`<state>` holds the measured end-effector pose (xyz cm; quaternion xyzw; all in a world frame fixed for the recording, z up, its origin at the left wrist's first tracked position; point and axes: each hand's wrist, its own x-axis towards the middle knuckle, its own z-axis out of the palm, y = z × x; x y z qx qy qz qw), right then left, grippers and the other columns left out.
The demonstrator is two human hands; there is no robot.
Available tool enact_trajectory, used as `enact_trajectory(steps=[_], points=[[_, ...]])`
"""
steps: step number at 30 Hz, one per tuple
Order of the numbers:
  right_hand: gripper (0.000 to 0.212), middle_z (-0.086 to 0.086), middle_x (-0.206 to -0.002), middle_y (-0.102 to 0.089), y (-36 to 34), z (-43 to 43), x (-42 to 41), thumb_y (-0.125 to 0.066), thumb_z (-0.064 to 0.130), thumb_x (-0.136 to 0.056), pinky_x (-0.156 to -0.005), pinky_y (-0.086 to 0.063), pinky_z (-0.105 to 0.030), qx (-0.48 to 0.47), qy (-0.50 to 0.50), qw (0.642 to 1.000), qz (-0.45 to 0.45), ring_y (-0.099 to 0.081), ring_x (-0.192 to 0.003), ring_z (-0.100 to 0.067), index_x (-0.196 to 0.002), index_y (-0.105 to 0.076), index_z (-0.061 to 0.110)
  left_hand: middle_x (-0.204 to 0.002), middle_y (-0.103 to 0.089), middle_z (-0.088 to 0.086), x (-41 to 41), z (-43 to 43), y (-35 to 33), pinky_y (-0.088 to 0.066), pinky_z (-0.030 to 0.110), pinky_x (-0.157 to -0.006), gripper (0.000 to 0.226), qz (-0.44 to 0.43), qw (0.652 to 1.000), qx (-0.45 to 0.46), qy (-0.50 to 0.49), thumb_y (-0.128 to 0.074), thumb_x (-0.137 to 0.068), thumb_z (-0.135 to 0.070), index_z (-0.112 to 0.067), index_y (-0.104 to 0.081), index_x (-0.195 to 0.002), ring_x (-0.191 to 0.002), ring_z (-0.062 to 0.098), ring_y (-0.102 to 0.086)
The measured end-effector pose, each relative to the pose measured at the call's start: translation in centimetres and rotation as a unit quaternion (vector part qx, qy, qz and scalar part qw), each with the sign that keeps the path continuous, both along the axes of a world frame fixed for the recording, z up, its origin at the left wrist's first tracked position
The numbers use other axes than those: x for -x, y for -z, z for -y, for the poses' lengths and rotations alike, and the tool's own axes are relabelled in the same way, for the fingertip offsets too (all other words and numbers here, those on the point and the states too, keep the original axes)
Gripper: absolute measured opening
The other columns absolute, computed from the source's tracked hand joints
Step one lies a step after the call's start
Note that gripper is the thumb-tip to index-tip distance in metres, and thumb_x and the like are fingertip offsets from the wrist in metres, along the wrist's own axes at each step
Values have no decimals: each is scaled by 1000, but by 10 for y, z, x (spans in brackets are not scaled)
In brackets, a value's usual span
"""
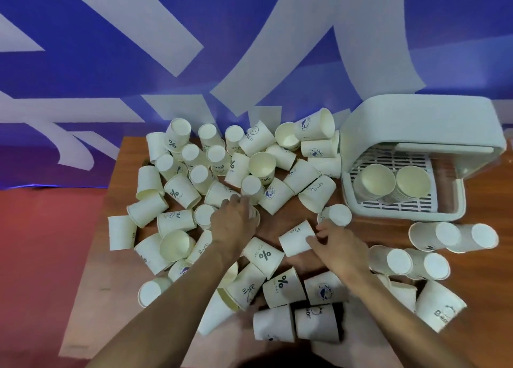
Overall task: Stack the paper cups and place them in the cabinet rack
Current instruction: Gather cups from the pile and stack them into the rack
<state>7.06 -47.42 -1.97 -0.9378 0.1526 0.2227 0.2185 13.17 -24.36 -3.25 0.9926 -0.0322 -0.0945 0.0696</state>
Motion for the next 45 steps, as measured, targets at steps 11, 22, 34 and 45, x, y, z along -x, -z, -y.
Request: enact_trajectory(steps=[11,22,34,45], points=[[12,8,-90,-67,-13,-10,5,-60,37,-91,-63,-36,-29,20,-8,998,64,-62,-87,-17,-97,-64,27,-96,-52,-5,25,-7,-33,-47,32,-63,40,-28,971,208,-111,-68,-71,-44,-21,-49,-99,-81,16,-54],[14,7,-71,-63,-15,1,16,-73,37,-79,-49,-24,-26,120,-174,971,113,-64,-61,-17,-78,-61,30,-120,-60,0,20,32,0,-53,39,-72,89,-3,967,125,220,-66,-78,-49,-28,-20,-152,-101,21,-60],[12,9,-84,-66,-13,16,30,-62,39,-88,-57,-43,-31,29,-134,977,165,-66,-76,-18,-98,-65,34,-90,-60,-7,28,34,8,-45,31,-42,12,97,937,68,328,-75,-81,-23,-24,-65,-87,-72,16,-56],[7,9,-75,-63,-12,31,46,-61,36,-84,-51,-33,-26,42,-146,977,153,-65,-66,-16,-88,-66,32,-100,-58,-3,17,52,23,-47,33,-38,47,0,949,8,316,-85,-63,-21,-16,-62,-103,-70,19,-59]])
